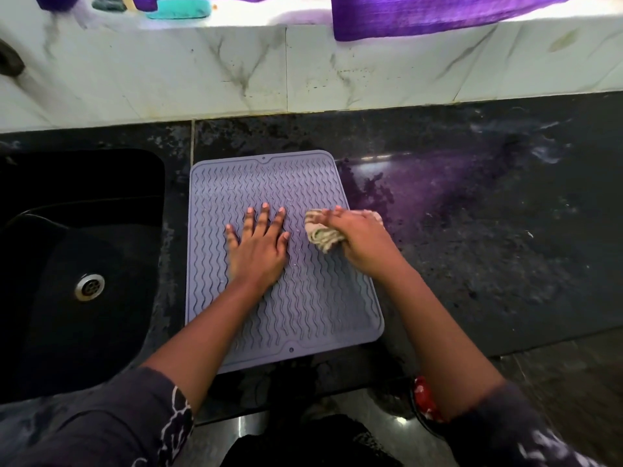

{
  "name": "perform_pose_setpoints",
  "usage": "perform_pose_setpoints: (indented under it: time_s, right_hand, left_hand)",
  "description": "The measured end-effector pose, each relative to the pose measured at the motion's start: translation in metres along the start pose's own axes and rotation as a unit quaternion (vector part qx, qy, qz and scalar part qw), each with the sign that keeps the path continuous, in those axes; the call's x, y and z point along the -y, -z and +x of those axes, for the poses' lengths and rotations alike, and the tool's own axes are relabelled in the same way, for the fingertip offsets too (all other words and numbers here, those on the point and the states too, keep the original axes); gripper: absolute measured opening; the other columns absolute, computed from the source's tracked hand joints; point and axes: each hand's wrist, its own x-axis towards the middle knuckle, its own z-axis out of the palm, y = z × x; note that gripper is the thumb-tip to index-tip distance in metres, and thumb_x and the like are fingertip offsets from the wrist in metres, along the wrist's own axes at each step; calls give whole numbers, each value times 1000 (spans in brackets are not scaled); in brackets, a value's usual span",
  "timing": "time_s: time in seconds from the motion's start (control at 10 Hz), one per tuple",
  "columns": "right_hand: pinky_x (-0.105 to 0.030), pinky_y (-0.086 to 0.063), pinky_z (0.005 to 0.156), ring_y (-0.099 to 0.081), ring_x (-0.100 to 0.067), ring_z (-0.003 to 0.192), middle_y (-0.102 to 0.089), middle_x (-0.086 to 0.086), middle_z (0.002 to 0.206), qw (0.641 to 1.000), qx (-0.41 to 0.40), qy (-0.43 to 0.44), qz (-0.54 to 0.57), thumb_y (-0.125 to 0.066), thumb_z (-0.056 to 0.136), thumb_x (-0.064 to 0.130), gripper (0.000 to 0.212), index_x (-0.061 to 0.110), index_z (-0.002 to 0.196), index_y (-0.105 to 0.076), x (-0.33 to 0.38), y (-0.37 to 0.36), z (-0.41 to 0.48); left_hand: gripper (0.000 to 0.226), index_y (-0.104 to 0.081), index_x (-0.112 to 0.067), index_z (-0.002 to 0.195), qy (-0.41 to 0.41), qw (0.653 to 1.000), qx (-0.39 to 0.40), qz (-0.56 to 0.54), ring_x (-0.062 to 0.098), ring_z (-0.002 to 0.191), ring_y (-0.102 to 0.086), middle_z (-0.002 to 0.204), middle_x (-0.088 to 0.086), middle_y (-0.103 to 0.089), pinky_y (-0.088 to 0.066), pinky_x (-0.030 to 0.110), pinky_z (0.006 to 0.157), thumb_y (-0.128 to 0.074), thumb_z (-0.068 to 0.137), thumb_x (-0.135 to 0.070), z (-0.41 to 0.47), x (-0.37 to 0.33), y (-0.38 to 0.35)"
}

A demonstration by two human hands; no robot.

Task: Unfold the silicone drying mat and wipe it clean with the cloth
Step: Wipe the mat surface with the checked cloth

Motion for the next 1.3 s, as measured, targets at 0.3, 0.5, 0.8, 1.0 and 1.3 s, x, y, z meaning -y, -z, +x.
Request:
perform_pose_setpoints:
  time_s: [0.3,0.5,0.8,1.0,1.3]
  right_hand:
    - [-44,-5,116,-20,-17,141,-26,-1,153,994,106,30,-28,-38,83,-6,68,31,139,-35,-3,-31,-73]
    - [-37,-43,96,-56,-21,108,-60,-3,125,989,137,33,42,-46,84,-1,50,24,128,-51,-10,9,-64]
    - [-41,-2,115,-26,-18,139,-29,-2,152,997,70,9,-16,-42,85,-5,64,29,138,-38,-1,-34,-62]
    - [-40,-15,113,-31,-15,137,-36,3,149,992,121,26,3,-42,81,-2,68,32,139,-36,11,-34,-127]
    - [-48,-12,113,-33,-21,135,-39,-2,146,1000,-4,-16,-9,-43,85,-1,59,25,137,-40,15,-48,-66]
  left_hand:
    - [53,-3,-38,150,2,1000,-3,3,21,148,4,161,-5,0,4,57,114,-14,99,-47,-1,-1,0]
    - [53,-1,-37,150,1,1000,0,2,22,147,5,161,-4,0,4,57,114,-14,99,-46,-1,-2,1]
    - [53,-4,-36,150,1,1000,-3,1,22,148,4,161,-4,-1,3,57,115,-14,99,-47,-2,-2,1]
    - [54,-4,-35,150,1,1000,-5,2,22,148,3,161,-3,-2,3,57,114,-14,99,-47,-2,-2,1]
    - [54,-6,-35,150,-3,1000,-9,-4,23,148,2,161,-3,-4,4,57,114,-15,98,-48,-1,-1,-1]
